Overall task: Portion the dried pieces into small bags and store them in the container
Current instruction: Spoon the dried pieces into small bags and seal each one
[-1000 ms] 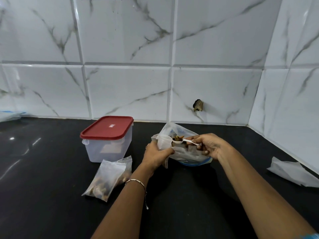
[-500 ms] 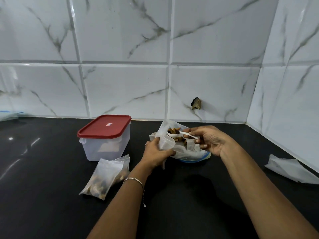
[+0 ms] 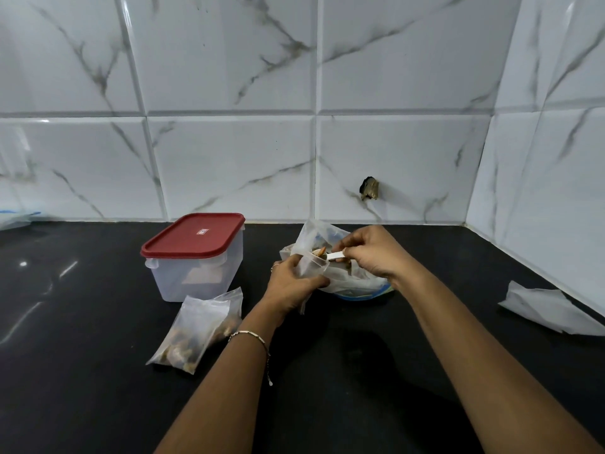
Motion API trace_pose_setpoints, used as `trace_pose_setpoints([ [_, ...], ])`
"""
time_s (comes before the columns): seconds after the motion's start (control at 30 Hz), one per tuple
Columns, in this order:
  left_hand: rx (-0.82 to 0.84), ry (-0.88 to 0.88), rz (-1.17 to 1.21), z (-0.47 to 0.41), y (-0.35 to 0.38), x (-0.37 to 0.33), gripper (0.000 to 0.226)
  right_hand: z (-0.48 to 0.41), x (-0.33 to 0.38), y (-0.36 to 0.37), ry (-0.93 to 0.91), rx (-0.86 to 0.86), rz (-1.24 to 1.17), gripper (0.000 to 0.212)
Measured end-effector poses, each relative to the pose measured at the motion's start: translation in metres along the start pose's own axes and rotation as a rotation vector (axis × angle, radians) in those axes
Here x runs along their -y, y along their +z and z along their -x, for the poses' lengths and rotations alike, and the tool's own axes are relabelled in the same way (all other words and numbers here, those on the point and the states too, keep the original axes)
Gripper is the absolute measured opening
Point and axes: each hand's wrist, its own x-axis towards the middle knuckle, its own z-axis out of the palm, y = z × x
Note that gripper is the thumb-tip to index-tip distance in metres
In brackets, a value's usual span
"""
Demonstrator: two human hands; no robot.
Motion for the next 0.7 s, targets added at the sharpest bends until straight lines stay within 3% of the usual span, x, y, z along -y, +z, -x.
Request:
trace_pose_setpoints([
  [0.13,-0.006,0.015,0.049,0.0,0.0,0.001,0.082,0.012,0.013,0.006,-0.349,-0.022,0.487,0.021],
  [0.27,-0.051,0.051,0.162,0.001,-0.001,-0.001,0.044,0.02,0.02,0.01,-0.591,-0.093,0.708,0.022],
  [0.37,-0.088,0.061,0.177,0.001,-0.001,-0.003,0.064,0.019,0.021,0.009,-0.695,-0.121,0.773,0.023],
  [0.5,-0.08,0.043,0.164,-0.002,0.0,0.0,0.096,0.019,0.021,0.004,-0.691,-0.117,0.737,0.021],
  [0.7,-0.091,0.039,0.133,-0.004,-0.001,0.002,0.084,0.013,0.013,-0.013,-0.469,-0.062,0.356,0.021],
])
